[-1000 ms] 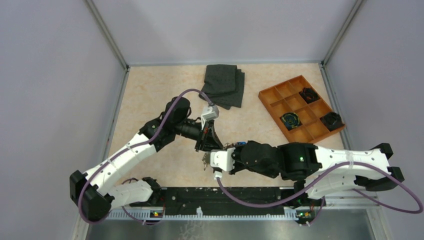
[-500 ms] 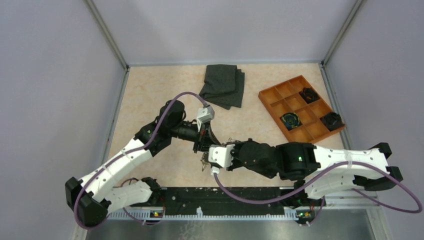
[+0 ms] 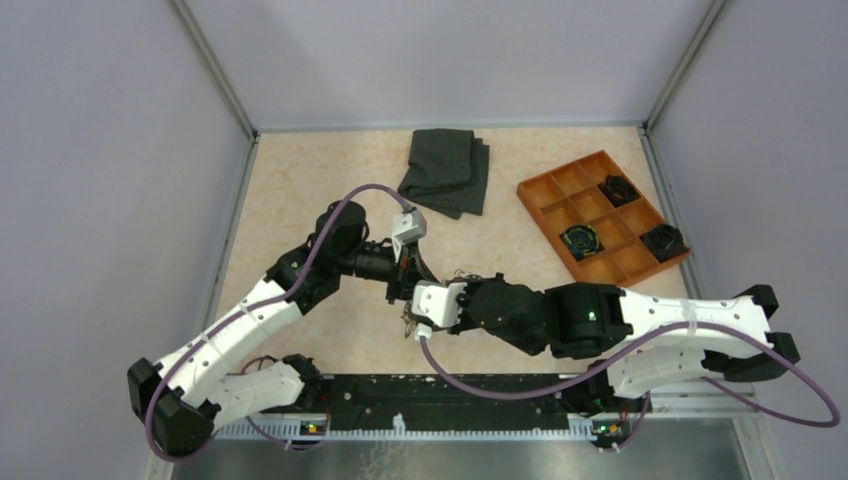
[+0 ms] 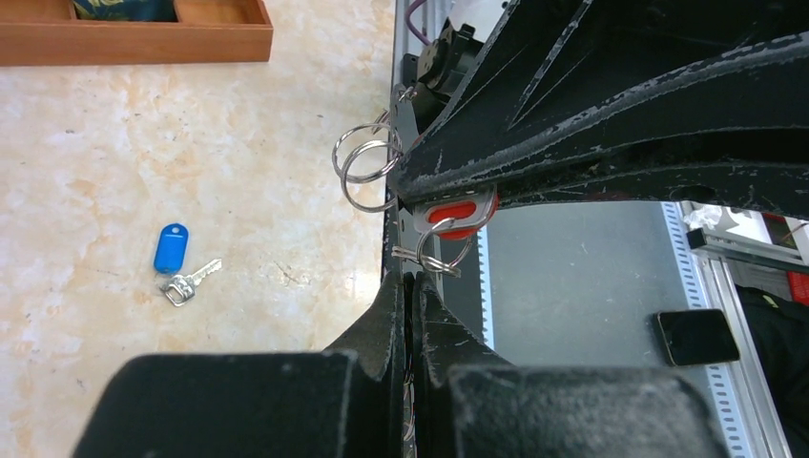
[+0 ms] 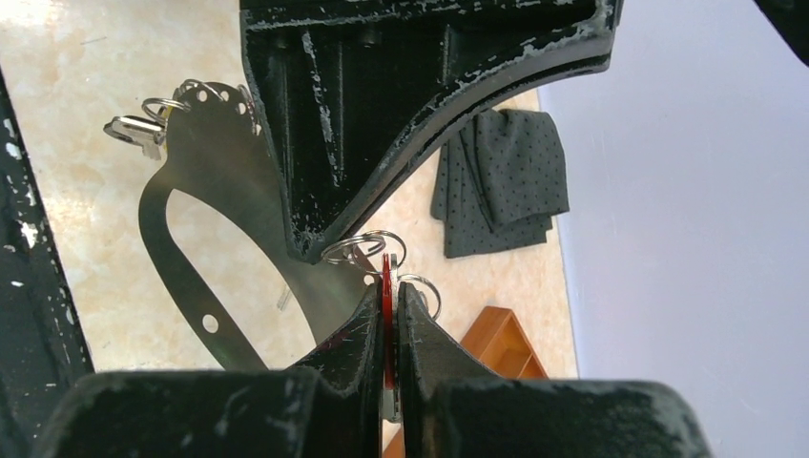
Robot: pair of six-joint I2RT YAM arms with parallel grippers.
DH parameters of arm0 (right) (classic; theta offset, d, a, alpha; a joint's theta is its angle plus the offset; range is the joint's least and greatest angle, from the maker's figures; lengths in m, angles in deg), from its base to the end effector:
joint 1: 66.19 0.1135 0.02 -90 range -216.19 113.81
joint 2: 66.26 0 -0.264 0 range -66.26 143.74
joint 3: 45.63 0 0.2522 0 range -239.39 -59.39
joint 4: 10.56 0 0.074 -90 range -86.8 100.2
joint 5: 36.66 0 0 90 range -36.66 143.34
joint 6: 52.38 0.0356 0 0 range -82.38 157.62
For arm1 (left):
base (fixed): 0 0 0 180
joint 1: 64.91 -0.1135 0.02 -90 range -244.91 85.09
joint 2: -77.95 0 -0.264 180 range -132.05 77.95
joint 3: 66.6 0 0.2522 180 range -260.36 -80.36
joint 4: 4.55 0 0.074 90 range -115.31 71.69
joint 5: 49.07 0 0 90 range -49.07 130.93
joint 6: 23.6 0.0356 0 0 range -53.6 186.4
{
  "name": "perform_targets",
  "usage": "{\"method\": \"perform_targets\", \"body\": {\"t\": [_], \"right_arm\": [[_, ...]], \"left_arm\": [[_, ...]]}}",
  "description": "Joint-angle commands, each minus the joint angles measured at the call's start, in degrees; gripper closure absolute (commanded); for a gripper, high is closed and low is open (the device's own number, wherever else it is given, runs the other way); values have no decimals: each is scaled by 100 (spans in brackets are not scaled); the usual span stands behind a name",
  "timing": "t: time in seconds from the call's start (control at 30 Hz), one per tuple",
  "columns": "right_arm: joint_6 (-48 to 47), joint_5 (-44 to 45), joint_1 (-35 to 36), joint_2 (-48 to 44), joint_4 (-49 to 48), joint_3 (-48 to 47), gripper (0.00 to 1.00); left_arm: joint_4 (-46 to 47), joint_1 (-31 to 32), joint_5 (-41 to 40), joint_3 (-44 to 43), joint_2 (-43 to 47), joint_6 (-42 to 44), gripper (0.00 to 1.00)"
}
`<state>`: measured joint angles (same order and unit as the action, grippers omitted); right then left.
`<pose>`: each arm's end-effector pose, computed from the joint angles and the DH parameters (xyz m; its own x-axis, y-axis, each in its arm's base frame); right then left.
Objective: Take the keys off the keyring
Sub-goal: Remove the key from the keyring.
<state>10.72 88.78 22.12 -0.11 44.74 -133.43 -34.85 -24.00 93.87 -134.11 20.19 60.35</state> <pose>0.0275 0.2327 0.3909 0.3474 -0.7231 -0.5970 -0.7210 0.2011 -0.6632 0.1455 -0.1636 0.3460 -0.3649 0.2322 -0.9016 0.9261 -0.0095 -0.3772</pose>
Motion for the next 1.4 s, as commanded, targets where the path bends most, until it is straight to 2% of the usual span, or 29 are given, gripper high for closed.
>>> {"method": "perform_targets", "body": {"t": [0.0,0.4,0.5,0.9,1.37], "right_arm": [[141,528,-118,47,453,-214,100],[196,555,-148,78,647,-251,100],[129,305,-86,110,649,-271,100],[-95,292,155,104,471,-238,100],[-155,266,433,90,446,-192,100]], "left_arm": [[286,6,213,-199,269,36,100],[102,0,80,-383,289,41,100],[-12,-3,73,-435,231,84,100],[-279,-40,180,-683,-22,-28,100],[-169,-404,667,-803,-239,-485,100]]}}
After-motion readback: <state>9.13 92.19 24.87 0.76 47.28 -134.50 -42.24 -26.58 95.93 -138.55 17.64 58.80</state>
